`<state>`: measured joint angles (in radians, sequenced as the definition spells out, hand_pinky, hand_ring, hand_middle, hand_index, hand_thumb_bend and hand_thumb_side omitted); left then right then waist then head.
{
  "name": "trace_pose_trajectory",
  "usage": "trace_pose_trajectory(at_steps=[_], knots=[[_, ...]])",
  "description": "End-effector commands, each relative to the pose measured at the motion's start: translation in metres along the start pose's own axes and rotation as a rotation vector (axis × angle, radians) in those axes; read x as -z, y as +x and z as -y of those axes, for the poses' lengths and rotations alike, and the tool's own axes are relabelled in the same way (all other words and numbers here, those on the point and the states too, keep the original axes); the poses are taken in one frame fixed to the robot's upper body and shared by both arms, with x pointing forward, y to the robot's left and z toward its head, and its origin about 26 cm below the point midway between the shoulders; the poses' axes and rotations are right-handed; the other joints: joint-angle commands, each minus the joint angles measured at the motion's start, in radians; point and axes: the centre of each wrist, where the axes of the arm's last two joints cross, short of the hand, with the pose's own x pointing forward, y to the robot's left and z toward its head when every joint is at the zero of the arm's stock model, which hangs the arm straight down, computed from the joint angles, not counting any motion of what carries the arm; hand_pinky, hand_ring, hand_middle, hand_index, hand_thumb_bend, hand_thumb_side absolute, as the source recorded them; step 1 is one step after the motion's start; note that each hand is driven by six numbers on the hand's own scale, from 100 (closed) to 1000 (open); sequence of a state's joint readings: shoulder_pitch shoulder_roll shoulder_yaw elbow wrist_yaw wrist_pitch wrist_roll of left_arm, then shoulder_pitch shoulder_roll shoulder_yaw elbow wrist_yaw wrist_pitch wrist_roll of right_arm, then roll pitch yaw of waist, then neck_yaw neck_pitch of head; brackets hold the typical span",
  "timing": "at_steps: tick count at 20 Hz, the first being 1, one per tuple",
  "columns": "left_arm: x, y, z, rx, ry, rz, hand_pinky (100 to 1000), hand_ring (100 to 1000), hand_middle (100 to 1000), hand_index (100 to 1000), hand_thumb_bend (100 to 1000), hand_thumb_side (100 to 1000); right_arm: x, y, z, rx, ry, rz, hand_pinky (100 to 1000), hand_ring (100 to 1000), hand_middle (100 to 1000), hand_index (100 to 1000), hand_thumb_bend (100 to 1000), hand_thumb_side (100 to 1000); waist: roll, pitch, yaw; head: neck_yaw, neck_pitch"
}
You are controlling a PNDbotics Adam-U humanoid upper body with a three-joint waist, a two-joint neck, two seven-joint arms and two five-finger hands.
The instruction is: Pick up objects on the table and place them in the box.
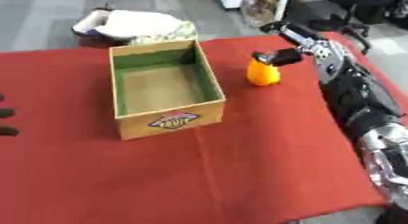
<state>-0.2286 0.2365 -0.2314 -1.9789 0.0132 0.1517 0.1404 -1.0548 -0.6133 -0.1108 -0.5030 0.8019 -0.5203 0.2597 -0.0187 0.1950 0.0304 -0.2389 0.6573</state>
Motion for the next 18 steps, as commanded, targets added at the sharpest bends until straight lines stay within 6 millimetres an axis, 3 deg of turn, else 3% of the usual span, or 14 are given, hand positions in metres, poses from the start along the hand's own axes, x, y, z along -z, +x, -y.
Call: trace_pose_trajectory(at_steps=[1, 12, 18], knots=[[0.001, 0.007, -0.002, 0.004, 0.000, 0.028, 606, 734, 747, 874, 114, 1000, -0.006, -0.001, 0.033, -0.083, -0.017, -0.005, 937, 1000, 887, 948, 375, 457, -0.002, -0.016, -0.002, 0.001, -0.008], [0.001, 0.007, -0.002, 0.005, -0.005, 0.029, 606, 735, 748, 874, 115, 999, -0.005, 0.003, 0.040, -0.178, 0.031, -0.033, 952, 993, 891, 953, 417, 433, -0.007, -0.017, 0.000, -0.001, -0.007], [0.001, 0.007, -0.002, 0.004, -0.008, 0.028, 606, 736, 748, 874, 115, 1000, -0.003, 0.001, 0.029, -0.199, 0.075, -0.092, 955, 989, 892, 955, 427, 477, -0.006, -0.016, 0.002, -0.001, -0.007]])
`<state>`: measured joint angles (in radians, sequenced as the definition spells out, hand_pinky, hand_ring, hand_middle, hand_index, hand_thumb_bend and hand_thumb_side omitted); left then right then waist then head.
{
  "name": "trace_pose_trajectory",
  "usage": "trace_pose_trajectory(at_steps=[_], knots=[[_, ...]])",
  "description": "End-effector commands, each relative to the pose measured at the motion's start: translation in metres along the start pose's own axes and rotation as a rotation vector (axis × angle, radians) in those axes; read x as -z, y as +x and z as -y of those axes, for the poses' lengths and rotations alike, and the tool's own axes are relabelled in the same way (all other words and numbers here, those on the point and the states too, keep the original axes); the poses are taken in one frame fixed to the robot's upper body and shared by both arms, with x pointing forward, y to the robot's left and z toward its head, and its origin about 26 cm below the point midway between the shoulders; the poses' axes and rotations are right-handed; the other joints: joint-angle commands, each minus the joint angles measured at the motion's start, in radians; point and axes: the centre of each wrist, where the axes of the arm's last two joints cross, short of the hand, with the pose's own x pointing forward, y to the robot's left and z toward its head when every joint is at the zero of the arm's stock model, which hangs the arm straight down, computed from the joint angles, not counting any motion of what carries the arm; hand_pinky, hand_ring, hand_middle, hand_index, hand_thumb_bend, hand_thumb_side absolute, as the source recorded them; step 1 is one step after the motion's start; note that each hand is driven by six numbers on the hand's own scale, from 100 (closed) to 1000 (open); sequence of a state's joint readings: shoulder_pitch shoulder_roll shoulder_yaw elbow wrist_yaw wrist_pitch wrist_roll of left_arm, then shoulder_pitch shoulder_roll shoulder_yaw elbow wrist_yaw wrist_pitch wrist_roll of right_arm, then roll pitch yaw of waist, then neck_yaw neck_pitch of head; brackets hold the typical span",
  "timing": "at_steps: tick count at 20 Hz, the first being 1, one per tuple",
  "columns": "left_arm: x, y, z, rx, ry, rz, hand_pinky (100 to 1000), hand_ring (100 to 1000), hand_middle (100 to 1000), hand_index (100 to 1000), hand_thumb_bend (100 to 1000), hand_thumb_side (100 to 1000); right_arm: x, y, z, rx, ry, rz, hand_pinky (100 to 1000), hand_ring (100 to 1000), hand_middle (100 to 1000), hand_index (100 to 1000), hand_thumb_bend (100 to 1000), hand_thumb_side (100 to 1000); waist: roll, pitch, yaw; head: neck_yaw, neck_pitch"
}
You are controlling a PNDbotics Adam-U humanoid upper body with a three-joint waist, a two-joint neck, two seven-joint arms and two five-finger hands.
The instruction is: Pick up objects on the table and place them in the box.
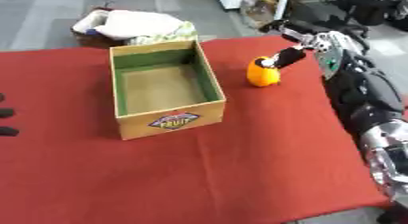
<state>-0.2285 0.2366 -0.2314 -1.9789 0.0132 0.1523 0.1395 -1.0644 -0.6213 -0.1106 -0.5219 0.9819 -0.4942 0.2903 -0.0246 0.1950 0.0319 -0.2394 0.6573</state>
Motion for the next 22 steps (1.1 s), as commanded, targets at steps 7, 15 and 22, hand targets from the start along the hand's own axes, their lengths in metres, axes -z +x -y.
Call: trace_pose_trajectory(at_steps=[7, 15, 22], knots=[[0.001, 0.008, -0.001, 0.001, -0.011, 0.030, 606, 737, 748, 875, 116, 1000, -0.002, -0.006, 0.003, -0.045, 0.017, -0.077, 952, 980, 881, 953, 427, 483, 0.002, -0.014, 0.003, -0.004, -0.005], [0.002, 0.008, 0.000, -0.001, -0.013, 0.032, 606, 737, 749, 875, 116, 1000, -0.001, -0.007, -0.012, -0.039, 0.025, -0.098, 948, 977, 873, 951, 413, 496, 0.005, -0.013, 0.005, -0.007, -0.008], [0.002, 0.008, 0.000, -0.003, -0.013, 0.031, 606, 737, 749, 875, 117, 1000, 0.000, -0.007, -0.019, -0.037, 0.027, -0.101, 947, 974, 869, 950, 406, 496, 0.007, -0.011, 0.006, -0.008, -0.007]])
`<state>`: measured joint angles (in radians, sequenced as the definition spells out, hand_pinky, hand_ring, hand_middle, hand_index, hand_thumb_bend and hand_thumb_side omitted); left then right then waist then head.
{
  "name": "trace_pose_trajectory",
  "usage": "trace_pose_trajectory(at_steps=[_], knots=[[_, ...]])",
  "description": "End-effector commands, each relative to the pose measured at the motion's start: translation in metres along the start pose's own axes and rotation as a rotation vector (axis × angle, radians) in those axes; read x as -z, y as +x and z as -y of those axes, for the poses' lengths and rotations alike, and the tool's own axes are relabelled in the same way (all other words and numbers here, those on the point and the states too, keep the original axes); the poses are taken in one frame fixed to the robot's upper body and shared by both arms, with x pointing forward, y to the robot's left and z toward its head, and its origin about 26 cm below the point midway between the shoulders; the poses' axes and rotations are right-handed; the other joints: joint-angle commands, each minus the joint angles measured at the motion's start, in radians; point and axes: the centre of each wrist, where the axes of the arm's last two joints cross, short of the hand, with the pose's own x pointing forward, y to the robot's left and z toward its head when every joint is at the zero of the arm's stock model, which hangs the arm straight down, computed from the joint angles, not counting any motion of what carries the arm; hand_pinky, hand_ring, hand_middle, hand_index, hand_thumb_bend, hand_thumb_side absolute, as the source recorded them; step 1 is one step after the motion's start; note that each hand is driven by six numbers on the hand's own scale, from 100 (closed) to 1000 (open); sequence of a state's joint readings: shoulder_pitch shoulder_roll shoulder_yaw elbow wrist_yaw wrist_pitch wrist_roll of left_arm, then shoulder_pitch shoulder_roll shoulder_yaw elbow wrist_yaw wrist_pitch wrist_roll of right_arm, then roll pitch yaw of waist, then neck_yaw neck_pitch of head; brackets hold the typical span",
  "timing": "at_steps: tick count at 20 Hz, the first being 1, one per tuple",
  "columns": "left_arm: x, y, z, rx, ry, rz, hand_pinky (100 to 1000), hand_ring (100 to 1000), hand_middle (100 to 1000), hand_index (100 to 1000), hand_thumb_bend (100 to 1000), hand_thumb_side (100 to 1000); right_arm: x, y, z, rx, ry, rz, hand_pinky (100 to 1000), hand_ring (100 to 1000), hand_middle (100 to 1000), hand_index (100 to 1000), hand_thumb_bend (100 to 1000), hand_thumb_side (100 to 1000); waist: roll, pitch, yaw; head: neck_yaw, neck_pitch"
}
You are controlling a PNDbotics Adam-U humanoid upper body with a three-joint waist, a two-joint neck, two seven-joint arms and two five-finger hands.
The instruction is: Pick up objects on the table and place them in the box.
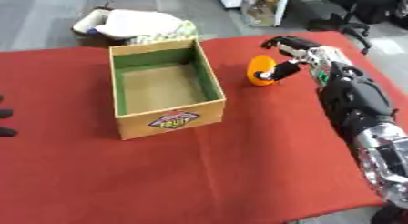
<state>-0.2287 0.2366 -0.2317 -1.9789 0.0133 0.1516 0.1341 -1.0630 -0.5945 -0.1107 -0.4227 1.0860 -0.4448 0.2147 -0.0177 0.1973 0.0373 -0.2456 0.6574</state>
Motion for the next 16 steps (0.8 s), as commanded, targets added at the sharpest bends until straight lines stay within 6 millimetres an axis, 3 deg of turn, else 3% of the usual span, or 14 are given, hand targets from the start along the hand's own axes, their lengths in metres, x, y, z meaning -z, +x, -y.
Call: trace_pose_trajectory(at_steps=[1, 16], knots=[[0.002, 0.008, 0.000, -0.003, -0.007, 0.030, 606, 737, 749, 875, 117, 1000, -0.004, -0.005, 0.013, -0.021, -0.031, -0.014, 947, 974, 869, 950, 406, 496, 0.000, -0.014, 0.000, -0.002, -0.007], [0.002, 0.008, 0.000, -0.010, -0.004, 0.031, 606, 737, 748, 875, 119, 1000, -0.004, -0.008, -0.002, -0.058, 0.004, -0.081, 923, 933, 791, 906, 316, 379, 0.008, -0.010, 0.002, -0.003, -0.010]])
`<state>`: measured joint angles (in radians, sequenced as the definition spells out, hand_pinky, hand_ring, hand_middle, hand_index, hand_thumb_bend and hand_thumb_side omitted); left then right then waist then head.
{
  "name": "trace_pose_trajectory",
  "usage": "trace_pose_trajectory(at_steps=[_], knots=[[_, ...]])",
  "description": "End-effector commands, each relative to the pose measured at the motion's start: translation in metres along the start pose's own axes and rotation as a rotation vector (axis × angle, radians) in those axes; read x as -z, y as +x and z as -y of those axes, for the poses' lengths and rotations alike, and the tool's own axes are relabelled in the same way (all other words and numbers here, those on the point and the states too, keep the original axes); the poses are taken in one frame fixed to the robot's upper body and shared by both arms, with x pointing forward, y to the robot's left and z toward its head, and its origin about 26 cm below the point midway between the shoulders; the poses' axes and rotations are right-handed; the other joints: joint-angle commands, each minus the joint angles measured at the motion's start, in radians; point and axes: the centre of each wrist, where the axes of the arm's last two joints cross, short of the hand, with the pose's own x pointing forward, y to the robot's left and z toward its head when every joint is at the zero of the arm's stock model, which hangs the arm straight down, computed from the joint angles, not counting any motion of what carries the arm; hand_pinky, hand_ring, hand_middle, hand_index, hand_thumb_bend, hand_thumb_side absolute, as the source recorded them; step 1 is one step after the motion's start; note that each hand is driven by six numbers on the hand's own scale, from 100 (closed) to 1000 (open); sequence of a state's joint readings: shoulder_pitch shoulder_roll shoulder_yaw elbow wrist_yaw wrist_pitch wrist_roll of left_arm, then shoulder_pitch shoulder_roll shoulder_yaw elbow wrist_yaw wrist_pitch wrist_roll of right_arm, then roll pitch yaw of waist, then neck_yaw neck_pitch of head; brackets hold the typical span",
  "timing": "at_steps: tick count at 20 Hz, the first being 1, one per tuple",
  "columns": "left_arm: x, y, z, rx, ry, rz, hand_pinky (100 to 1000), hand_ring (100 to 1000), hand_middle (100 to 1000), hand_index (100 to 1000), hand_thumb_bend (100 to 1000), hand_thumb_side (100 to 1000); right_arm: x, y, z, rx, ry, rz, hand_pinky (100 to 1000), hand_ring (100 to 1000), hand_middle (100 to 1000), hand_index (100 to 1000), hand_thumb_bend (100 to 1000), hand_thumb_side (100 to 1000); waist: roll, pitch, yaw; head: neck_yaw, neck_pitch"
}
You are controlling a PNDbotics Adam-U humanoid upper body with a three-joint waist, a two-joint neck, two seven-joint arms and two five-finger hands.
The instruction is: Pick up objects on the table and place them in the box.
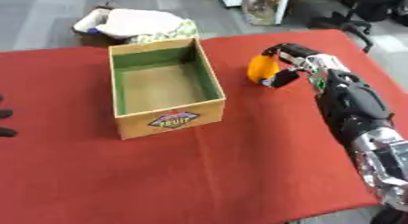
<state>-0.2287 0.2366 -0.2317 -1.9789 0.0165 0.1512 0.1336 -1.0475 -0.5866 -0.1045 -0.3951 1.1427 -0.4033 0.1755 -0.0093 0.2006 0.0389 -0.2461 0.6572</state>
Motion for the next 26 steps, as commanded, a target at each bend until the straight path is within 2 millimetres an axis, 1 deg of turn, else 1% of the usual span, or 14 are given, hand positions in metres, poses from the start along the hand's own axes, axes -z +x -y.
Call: trace_pose_trajectory(at_steps=[1, 2, 3, 5, 7, 9, 10, 11, 12, 13, 16, 20, 22, 26], knots=[[0.002, 0.008, 0.000, -0.007, -0.004, 0.030, 606, 737, 748, 875, 119, 1000, -0.003, -0.006, 0.014, -0.031, -0.024, -0.025, 921, 930, 780, 899, 311, 381, -0.001, -0.013, 0.000, -0.003, -0.010], [0.002, 0.008, 0.000, -0.008, -0.004, 0.031, 606, 737, 748, 875, 118, 1000, -0.003, -0.006, 0.014, -0.033, -0.028, -0.027, 910, 916, 750, 880, 298, 383, -0.001, -0.013, 0.000, -0.003, -0.010], [0.002, 0.008, 0.000, -0.008, -0.004, 0.031, 606, 737, 748, 875, 118, 1000, -0.003, -0.006, 0.015, -0.036, -0.035, -0.030, 908, 913, 746, 876, 295, 383, 0.000, -0.013, 0.000, -0.003, -0.010], [0.002, 0.008, 0.000, -0.008, -0.003, 0.030, 606, 736, 746, 875, 119, 1000, -0.004, -0.006, 0.016, -0.040, -0.055, -0.037, 883, 885, 677, 830, 264, 379, 0.000, -0.013, -0.001, -0.003, -0.011], [0.002, 0.008, 0.000, -0.008, -0.002, 0.030, 605, 735, 744, 875, 119, 1000, -0.004, -0.005, 0.018, -0.039, -0.086, -0.046, 858, 845, 588, 767, 208, 364, 0.001, -0.013, -0.001, -0.003, -0.011], [0.002, 0.008, 0.000, -0.008, -0.002, 0.030, 605, 734, 743, 875, 119, 1000, -0.004, -0.005, 0.022, -0.037, -0.128, -0.057, 819, 797, 466, 657, 105, 326, 0.001, -0.013, -0.001, -0.002, -0.011], [0.002, 0.008, 0.000, -0.009, -0.001, 0.030, 605, 734, 743, 875, 119, 1000, -0.004, -0.004, 0.024, -0.036, -0.152, -0.060, 810, 786, 439, 627, 100, 314, 0.001, -0.013, -0.001, -0.002, -0.011], [0.002, 0.008, 0.000, -0.009, -0.001, 0.030, 605, 733, 743, 875, 119, 1000, -0.004, -0.004, 0.027, -0.036, -0.175, -0.060, 800, 773, 402, 583, 100, 297, 0.001, -0.013, -0.001, -0.003, -0.011], [0.002, 0.008, 0.000, -0.009, -0.001, 0.030, 606, 733, 742, 875, 119, 1000, -0.004, -0.003, 0.029, -0.035, -0.198, -0.059, 783, 753, 346, 521, 100, 268, 0.001, -0.013, -0.001, -0.003, -0.011], [0.002, 0.008, 0.000, -0.009, -0.001, 0.030, 605, 733, 742, 875, 119, 1000, -0.004, -0.002, 0.033, -0.033, -0.225, -0.057, 773, 741, 316, 490, 100, 254, 0.001, -0.013, -0.001, -0.003, -0.011], [0.002, 0.008, 0.000, -0.008, -0.001, 0.030, 605, 734, 742, 874, 118, 1000, -0.005, 0.001, 0.042, -0.031, -0.302, -0.040, 717, 656, 176, 339, 100, 203, 0.000, -0.013, -0.002, -0.003, -0.011], [0.002, 0.008, 0.000, -0.007, -0.001, 0.030, 605, 734, 742, 874, 117, 1000, -0.005, 0.005, 0.051, -0.032, -0.393, -0.003, 683, 591, 100, 251, 100, 175, 0.000, -0.014, -0.002, -0.003, -0.011], [0.002, 0.008, 0.000, -0.007, -0.002, 0.030, 605, 734, 742, 874, 117, 1000, -0.005, 0.008, 0.055, -0.037, -0.433, 0.028, 676, 576, 100, 232, 100, 171, -0.001, -0.014, -0.002, -0.003, -0.011], [0.002, 0.008, 0.000, -0.007, -0.004, 0.031, 605, 735, 742, 874, 117, 1000, -0.003, 0.016, 0.065, -0.047, -0.509, 0.098, 671, 568, 100, 225, 100, 164, -0.003, -0.015, -0.002, -0.004, -0.012]])
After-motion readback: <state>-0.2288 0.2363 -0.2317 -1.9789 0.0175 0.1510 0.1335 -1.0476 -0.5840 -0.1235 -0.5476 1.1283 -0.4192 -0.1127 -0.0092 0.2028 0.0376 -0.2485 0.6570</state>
